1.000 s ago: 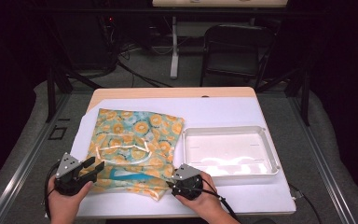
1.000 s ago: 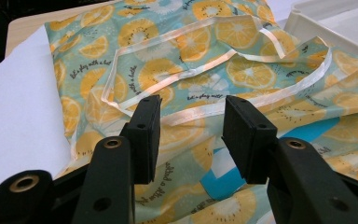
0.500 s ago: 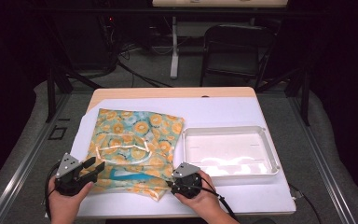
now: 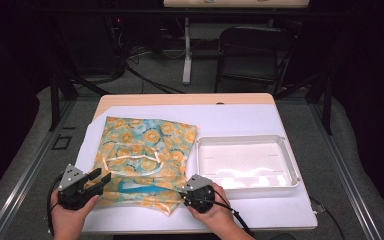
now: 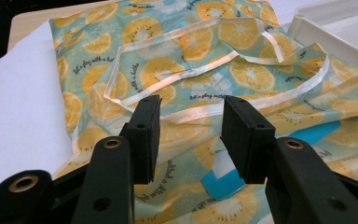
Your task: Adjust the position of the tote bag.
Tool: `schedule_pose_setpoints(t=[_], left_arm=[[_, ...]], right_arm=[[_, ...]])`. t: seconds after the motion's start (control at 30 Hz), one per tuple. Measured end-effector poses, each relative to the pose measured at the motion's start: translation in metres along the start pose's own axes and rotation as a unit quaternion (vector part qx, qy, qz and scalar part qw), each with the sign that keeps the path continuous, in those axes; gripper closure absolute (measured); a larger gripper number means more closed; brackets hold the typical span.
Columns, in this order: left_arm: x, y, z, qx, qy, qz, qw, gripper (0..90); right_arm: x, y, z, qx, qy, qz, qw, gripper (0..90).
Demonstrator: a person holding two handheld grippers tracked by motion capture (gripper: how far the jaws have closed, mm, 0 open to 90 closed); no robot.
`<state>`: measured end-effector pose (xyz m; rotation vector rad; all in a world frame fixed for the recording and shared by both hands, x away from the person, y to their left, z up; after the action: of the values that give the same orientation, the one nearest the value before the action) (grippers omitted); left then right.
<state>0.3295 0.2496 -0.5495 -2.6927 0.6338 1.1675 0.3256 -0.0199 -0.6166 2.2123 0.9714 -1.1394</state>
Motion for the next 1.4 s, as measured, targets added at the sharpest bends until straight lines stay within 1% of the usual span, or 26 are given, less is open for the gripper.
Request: schedule_pose_setpoints(t=[0.03,0.07,0.13,0.17,0.2,0.27,0.3,0.33,0.37,0.4,0.43,0.57,0.6,0.77,0.83,0.9,0.97,1.0,1.03,1.2,1.33,1.37,1.4], left_arm=[[0.0,0.0,0.0,-0.001,0.0,0.0,1.0,57.3],[-0.001,-0.001,0.0,-0.004,0.001,-0.001,1.0,57.3],[-0.002,-0.001,0.0,-0.005,0.002,-0.001,1.0,57.3],[-0.002,-0.001,-0.001,-0.009,0.002,-0.003,1.0,57.3],[-0.003,-0.002,-0.002,-0.012,0.005,-0.004,0.9999,57.3],[-0.006,-0.002,-0.004,-0.015,0.009,-0.004,0.9998,57.1],[-0.011,-0.004,-0.005,-0.016,0.012,-0.008,0.9998,56.3],[-0.011,-0.004,-0.005,-0.016,0.012,-0.008,0.9998,55.6],[-0.014,-0.005,-0.005,-0.018,0.016,-0.01,0.9997,54.8],[-0.017,-0.006,-0.005,-0.019,0.018,-0.011,0.9996,54.8],[-0.02,-0.007,-0.005,-0.023,0.023,-0.011,0.9994,52.3],[-0.032,-0.014,0.002,-0.03,0.026,-0.019,0.999,50.3],[-0.034,-0.015,0.005,-0.033,0.024,-0.022,0.9989,49.7],[-0.041,-0.023,0.025,-0.04,0.009,-0.035,0.9985,48.4],[-0.04,-0.026,0.033,-0.044,0.002,-0.043,0.9981,47.7],[-0.038,-0.031,0.039,-0.053,-0.002,-0.045,0.9976,47.7],[-0.033,-0.036,0.044,-0.065,-0.01,-0.048,0.9967,47.3],[-0.033,-0.036,0.044,-0.065,-0.01,-0.048,0.9967,47.1],[-0.029,-0.038,0.046,-0.07,-0.013,-0.05,0.9962,47.0],[-0.021,-0.04,0.047,-0.072,-0.023,-0.047,0.9961,47.0],[-0.018,-0.041,0.046,-0.07,-0.025,-0.05,0.996,47.0],[-0.018,-0.042,0.047,-0.069,-0.03,-0.053,0.9958,47.2],[-0.017,-0.042,0.047,-0.069,-0.028,-0.052,0.9959,48.1]], right_arm=[[0.0,0.0,0.0,-0.002,-0.001,-0.001,1.0,71.7],[0.0,0.0,0.0,-0.002,-0.001,-0.001,1.0,71.7],[-0.002,0.0,0.0,-0.003,-0.002,-0.001,1.0,75.2],[-0.002,-0.001,-0.001,0.0,0.004,-0.006,1.0,78.8],[-0.002,-0.001,-0.001,0.0,0.004,-0.006,1.0,78.8],[-0.003,-0.001,-0.002,-0.003,0.001,-0.006,1.0,82.2],[-0.004,-0.001,-0.002,-0.005,0.001,-0.006,1.0,85.7],[-0.004,-0.001,-0.002,-0.005,0.001,-0.006,1.0,85.7],[-0.006,0.0,-0.003,-0.008,0.0,-0.004,1.0,87.7],[-0.006,0.0,-0.003,-0.008,0.0,-0.004,1.0,87.7],[-0.006,0.0,-0.004,-0.006,0.006,-0.007,0.9999,88.5],[-0.008,0.0,-0.005,-0.001,0.011,-0.01,0.9999,88.9],[-0.009,0.0,-0.004,-0.005,0.007,-0.011,0.9999,88.9],[-0.012,0.0,-0.005,-0.004,0.011,-0.014,0.9998,88.6],[-0.012,0.0,-0.005,-0.001,0.012,-0.015,0.9998,88.4],[-0.013,-0.001,-0.005,0.001,0.014,-0.018,0.9997,88.1],[-0.013,-0.001,-0.006,0.001,0.015,-0.018,0.9997,87.8],[-0.013,-0.001,-0.006,0.001,0.015,-0.018,0.9997,87.8],[-0.013,0.0,-0.005,-0.003,0.011,-0.016,0.9998,87.7],[-0.012,-0.001,-0.005,-0.002,0.012,-0.017,0.9998,87.0],[-0.012,-0.001,-0.005,-0.001,0.013,-0.018,0.9997,86.3],[-0.012,-0.001,-0.005,-0.001,0.013,-0.018,0.9997,86.1],[-0.012,-0.002,-0.005,-0.001,0.014,-0.018,0.9997,85.9]])
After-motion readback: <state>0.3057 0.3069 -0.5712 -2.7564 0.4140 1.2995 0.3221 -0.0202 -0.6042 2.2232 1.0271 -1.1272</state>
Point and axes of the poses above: each handheld gripper's, and its own axes: x roughly forward along the jaws, z roughly out of its underside, y roughly to its right, the point moved 9 cm from there along x, roughly forward along the jaws, and after that the axes turned 15 degrees about -y, right-handed, at the moved point
